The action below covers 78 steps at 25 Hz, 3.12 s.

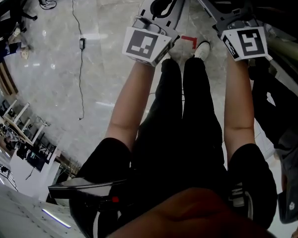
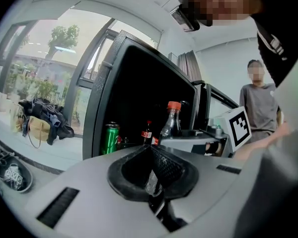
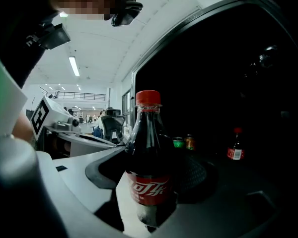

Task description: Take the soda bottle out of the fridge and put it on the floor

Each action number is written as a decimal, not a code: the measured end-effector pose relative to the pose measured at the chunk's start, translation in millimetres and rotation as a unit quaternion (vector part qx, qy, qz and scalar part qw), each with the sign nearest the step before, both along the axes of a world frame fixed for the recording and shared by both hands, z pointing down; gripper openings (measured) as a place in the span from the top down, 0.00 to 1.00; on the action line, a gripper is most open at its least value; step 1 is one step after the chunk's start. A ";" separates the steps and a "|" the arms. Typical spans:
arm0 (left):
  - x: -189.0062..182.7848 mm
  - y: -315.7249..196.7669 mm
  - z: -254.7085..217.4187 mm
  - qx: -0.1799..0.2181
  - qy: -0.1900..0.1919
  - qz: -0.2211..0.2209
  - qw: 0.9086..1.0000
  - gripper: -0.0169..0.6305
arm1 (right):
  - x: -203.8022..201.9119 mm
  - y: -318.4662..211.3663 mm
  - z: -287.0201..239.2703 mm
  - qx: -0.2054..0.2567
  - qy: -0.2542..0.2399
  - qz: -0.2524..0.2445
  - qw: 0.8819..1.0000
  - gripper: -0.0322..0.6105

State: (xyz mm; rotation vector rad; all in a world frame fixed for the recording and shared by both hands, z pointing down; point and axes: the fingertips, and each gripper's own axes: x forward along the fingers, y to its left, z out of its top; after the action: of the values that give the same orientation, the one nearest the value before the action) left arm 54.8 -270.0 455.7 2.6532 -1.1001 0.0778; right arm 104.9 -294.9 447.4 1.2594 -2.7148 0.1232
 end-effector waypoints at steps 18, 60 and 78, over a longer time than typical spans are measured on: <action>-71.5 56.2 189.5 -0.080 -0.050 -0.016 0.995 0.97 | -60.7 77.3 246.1 -0.124 0.044 -0.017 0.991 0.46; -112.8 111.4 467.8 -0.205 -0.058 -0.020 0.977 0.97 | -88.6 169.8 656.6 -0.277 0.225 -0.107 0.928 0.46; -112.8 121.4 343.7 -0.179 -0.070 -0.018 0.981 0.97 | -92.2 147.3 498.8 -0.245 0.196 -0.089 0.945 0.46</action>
State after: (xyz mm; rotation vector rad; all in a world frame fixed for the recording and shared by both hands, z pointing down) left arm -58.0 -148.6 799.4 2.3324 -1.0609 0.4216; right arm 12.7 -147.6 946.2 0.7922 -2.2440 0.4433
